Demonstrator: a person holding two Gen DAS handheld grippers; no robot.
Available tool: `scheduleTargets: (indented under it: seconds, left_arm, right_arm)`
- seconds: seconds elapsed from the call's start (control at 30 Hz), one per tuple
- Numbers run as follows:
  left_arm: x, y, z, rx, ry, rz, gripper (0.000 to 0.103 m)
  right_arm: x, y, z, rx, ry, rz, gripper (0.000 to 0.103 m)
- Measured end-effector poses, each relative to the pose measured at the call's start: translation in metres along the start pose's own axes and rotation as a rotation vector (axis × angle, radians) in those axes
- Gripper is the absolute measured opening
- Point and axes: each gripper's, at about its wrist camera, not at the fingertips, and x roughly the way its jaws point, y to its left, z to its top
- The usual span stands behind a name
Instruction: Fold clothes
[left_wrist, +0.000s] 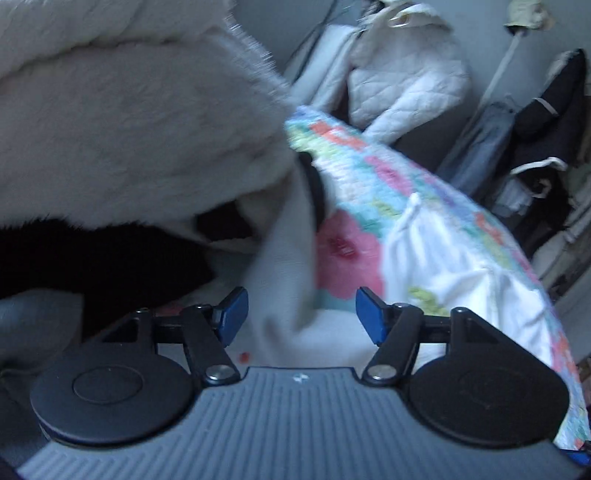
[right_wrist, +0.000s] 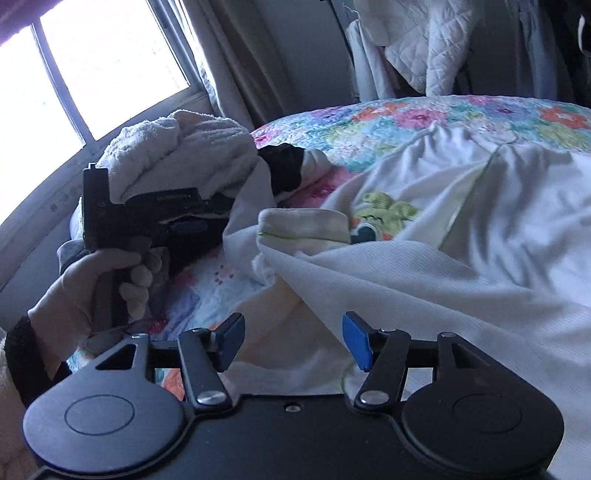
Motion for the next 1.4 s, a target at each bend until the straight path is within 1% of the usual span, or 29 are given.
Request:
scheduleTargets:
  seconds: [0.03,0.07,0.13,0.17,0.2,0.23,0.27,0.3,0.33,0.43,0.5,0.53,0.57,0.73,0.83,0.9,0.97,1.0,1.03,1.07,1.13,1.17,1.2,1.23,1.27,1.3,1.33,1.37,1.4]
  left_arm:
    - [0.009,0.003,0.0,-0.011,0.011,0.009,0.072]
    - [0.019,0.006,-0.001,-0.019,0.022,0.017,0.079]
    - [0.04,0.008,0.0,-0.038,0.039,0.019,0.08]
    - [0.051,0.009,0.0,-0.05,0.047,-0.009,0.079]
    - [0.06,0.008,0.0,-0.045,0.055,-0.044,0.065]
    - [0.064,0.006,0.0,-0.017,0.052,-0.062,0.046]
    - [0.066,0.0,0.001,0.031,0.037,-0.056,0.005]
    - [0.063,-0.004,0.004,0.076,0.009,-0.048,0.005]
    - [0.055,-0.008,0.009,0.109,-0.045,-0.04,0.005]
    - [0.021,-0.016,0.033,0.198,-0.244,-0.004,0.005]
    - [0.0,-0.016,0.049,0.224,-0.343,0.018,0.005]
    - [-0.007,-0.014,0.056,0.217,-0.379,0.019,0.005]
    - [-0.011,-0.01,0.063,0.201,-0.401,0.018,0.005]
    - [-0.004,0.003,0.085,0.171,-0.418,-0.013,0.005]
    - [-0.007,0.005,0.089,0.179,-0.422,-0.038,0.006]
    - [-0.01,0.005,0.086,0.149,-0.417,-0.117,0.006]
    - [-0.019,-0.003,0.081,0.156,-0.412,-0.211,0.006]
    - [-0.023,-0.01,0.076,0.183,-0.418,-0.25,0.006]
    - [-0.027,-0.019,0.069,0.218,-0.424,-0.289,0.006]
    - [-0.031,-0.03,0.063,0.241,-0.424,-0.354,0.006]
    - [-0.041,-0.05,0.048,0.268,-0.413,-0.53,0.006]
    - [-0.044,-0.061,0.038,0.29,-0.394,-0.642,0.006]
    - [-0.047,-0.073,0.028,0.314,-0.369,-0.761,0.008]
    - [-0.048,-0.085,0.018,0.353,-0.324,-0.865,0.01]
    - [-0.044,-0.101,0.003,0.419,-0.244,-0.941,0.015]
    - [-0.038,-0.118,-0.012,0.491,-0.155,-1.011,0.027]
    - [-0.03,-0.133,-0.029,0.573,-0.061,-1.03,0.036]
    - [-0.022,-0.144,-0.045,0.653,0.007,-0.984,0.045]
    - [-0.013,-0.151,-0.061,0.724,0.056,-0.903,0.045]
  right_arm:
    - [0.008,0.006,0.003,-0.033,-0.004,-0.009,0.064]
    - [0.015,0.012,0.006,-0.076,-0.005,-0.022,0.065]
    - [0.025,0.021,0.008,-0.143,-0.003,-0.036,0.066]
    - [0.028,0.022,0.009,-0.15,0.003,-0.028,0.066]
    - [0.03,0.02,0.01,-0.151,0.012,-0.013,0.066]
    - [0.032,0.019,0.01,-0.146,0.015,0.0,0.066]
    - [0.032,0.015,0.01,-0.135,0.011,0.006,0.066]
    - [0.033,0.01,0.011,-0.125,0.011,0.007,0.066]
    - [0.034,0.005,0.013,-0.121,0.014,0.0,0.066]
    - [0.038,-0.009,0.019,-0.124,0.031,-0.025,0.066]
    - [0.042,-0.013,0.023,-0.124,0.045,-0.016,0.066]
    - [0.044,-0.014,0.025,-0.124,0.048,-0.003,0.066]
    - [0.047,-0.015,0.027,-0.123,0.052,0.009,0.065]
    - [0.071,-0.01,0.028,-0.141,0.094,0.055,0.065]
    - [0.106,-0.014,0.018,-0.106,0.18,0.079,0.065]
    - [0.111,-0.019,0.013,-0.054,0.201,0.106,0.066]
    - [0.11,-0.024,0.008,0.003,0.212,0.134,0.065]
    - [0.11,-0.027,0.006,0.032,0.217,0.148,0.065]
    - [0.099,-0.029,0.006,0.064,0.201,0.166,0.065]
    - [0.082,-0.032,0.008,0.098,0.17,0.185,0.065]
    - [0.048,-0.039,0.011,0.166,0.109,0.221,0.066]
    - [0.032,-0.044,0.011,0.195,0.08,0.223,0.066]
    - [0.016,-0.05,0.012,0.221,0.05,0.218,0.066]
    - [0.002,-0.056,0.012,0.236,0.026,0.201,0.068]
    - [-0.008,-0.062,0.011,0.242,0.007,0.171,0.069]
    - [-0.018,-0.069,0.01,0.248,-0.011,0.135,0.069]
    - [-0.025,-0.077,0.007,0.263,-0.023,0.1,0.07]
    - [-0.031,-0.084,0.003,0.285,-0.031,0.064,0.07]
    - [-0.037,-0.091,-0.001,0.306,-0.039,0.029,0.07]
